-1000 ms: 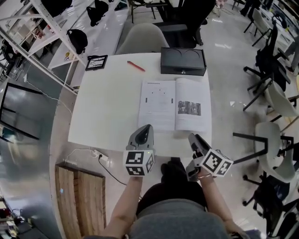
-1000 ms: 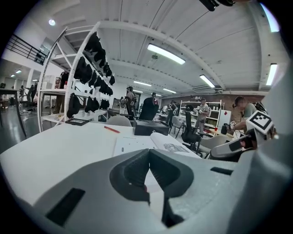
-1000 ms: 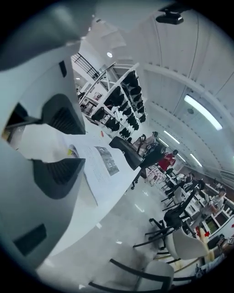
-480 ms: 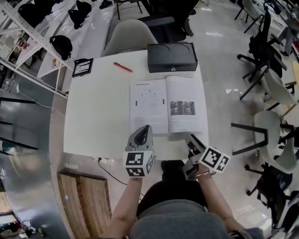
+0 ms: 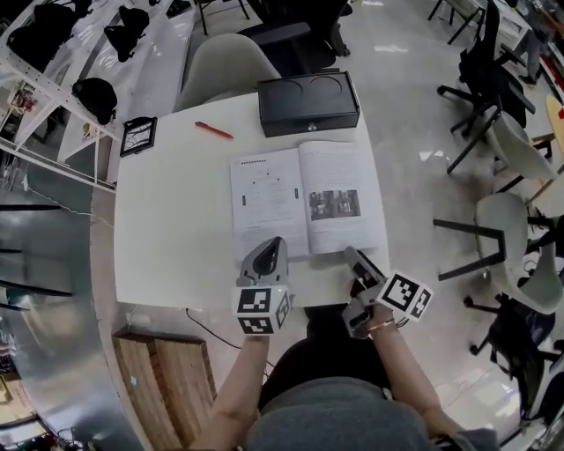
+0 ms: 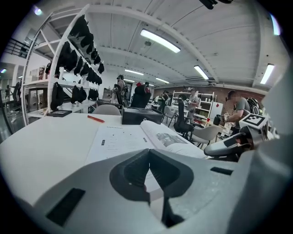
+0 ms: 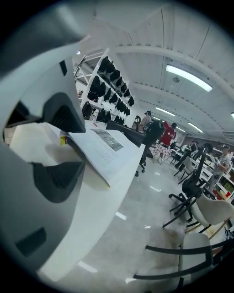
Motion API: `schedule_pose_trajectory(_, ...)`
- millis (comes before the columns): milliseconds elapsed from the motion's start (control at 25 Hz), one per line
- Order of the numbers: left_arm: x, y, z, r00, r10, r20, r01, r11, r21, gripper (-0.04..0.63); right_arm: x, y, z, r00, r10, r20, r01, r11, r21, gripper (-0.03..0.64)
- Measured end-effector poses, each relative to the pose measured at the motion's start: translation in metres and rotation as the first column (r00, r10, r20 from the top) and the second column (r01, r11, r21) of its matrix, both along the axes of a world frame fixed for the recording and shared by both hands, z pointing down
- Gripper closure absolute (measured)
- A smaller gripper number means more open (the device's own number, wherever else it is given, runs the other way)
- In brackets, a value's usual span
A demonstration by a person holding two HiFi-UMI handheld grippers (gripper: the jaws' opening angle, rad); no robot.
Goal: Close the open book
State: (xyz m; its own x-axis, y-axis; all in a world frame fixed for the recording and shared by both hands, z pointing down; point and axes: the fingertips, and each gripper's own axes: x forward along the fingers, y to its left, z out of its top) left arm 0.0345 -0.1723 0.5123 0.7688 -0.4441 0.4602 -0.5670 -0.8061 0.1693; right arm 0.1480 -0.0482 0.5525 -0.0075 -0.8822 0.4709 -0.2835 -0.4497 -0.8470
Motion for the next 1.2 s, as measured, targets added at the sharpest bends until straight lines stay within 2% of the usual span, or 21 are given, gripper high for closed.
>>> schedule_pose_trajectory(360,0.004,-0.006,0.006,1.0,-0.003,0.017,0.003,1.0,-0.013,0.589,0.008,-0.006,0.004,0.997,0.033,0.072,-0.034,0.999,0.019,0.42)
schedule_pose_trajectory(560,0.001,-0.012,0.012,0.999,-0.019,0.033,0.02,1.0,-0.02,0.589,0.012,-0.01,0.008,0.997,0.037,0.069,-0.039,0.999,0.018,0.43)
schedule_pose_trajectory(880,-0.005,-0.018,0.019,0.998,-0.044,0.051,0.046,0.998,-0.041,0.589,0.017,-0.007,0.007,0.999,0.046,0.02,-0.046,0.999,-0.008,0.517)
schedule_pose_trajectory(1200,-0.008,-0.017,0.022,0.996,-0.063,0.058,0.066,0.997,-0.045,0.589,0.016,-0.008,-0.008,0.996,0.009,-0.087,-0.009,1.0,0.004,0.584)
